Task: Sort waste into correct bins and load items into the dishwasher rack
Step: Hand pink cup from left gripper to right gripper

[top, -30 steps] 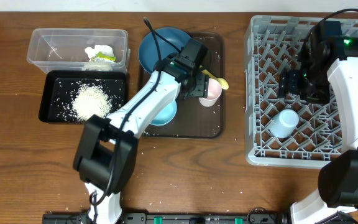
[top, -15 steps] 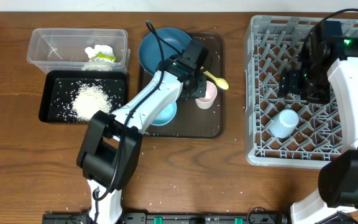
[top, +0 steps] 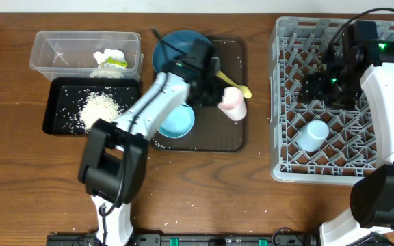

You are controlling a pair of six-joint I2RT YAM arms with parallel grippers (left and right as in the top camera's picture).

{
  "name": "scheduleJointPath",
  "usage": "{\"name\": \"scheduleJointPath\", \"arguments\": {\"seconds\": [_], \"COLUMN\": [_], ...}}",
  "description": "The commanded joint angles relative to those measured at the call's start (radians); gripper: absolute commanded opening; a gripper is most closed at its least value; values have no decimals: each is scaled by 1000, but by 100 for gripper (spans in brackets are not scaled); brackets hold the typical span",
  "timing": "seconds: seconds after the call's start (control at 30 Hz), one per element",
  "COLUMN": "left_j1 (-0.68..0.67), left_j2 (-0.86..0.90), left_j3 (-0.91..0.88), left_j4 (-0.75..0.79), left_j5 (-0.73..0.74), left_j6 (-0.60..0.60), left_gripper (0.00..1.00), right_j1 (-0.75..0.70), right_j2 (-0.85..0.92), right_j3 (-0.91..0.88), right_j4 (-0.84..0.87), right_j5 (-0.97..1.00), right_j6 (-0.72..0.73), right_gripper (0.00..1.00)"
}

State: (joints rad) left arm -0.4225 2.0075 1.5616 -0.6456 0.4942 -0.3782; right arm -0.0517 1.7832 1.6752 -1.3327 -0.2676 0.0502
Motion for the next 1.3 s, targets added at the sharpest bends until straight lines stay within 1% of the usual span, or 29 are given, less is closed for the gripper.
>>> {"name": "scheduleJointPath", "arguments": {"seconds": [0.0,0.13,0.2,0.3,0.4,0.63,0.8,0.93,1.03,1.17,1.27], "left_j1": [105,220,273,329,352,354,353,353,353,353,353], "left_j2": [-71,-82,-82,-82,-82,-82,-82,-83,-84,-85,-85], "left_j3": [8,8,8,8,8,8,8,8,8,8,8], "left_j4": [4,5,5,5,4,4,-3,-4,-4,-4,-3], "left_j5": [299,560,683,812,907,1069,1078,1078,1078,1078,1078], "left_j6": [-2,-2,-2,-2,-2,-2,-6,-32,-40,-45,-46], "left_gripper": [6,6,6,6,6,6,6,6,6,6,6], "right_j1": [10,37,61,116,171,272,313,327,339,349,361], "right_j2": [-12,-12,-12,-12,-12,-12,-12,-12,-12,-12,-12], "right_j3": [17,17,17,17,17,17,17,17,17,17,17], "right_j4": [48,141,188,266,328,404,467,515,532,537,548], "right_j5": [-344,-555,-628,-694,-702,-701,-701,-701,-702,-702,-702], "right_j6": [-146,-207,-230,-235,-235,-249,-249,-248,-248,-249,-249], "right_gripper": [81,80,81,82,84,85,85,85,84,77,66]}}
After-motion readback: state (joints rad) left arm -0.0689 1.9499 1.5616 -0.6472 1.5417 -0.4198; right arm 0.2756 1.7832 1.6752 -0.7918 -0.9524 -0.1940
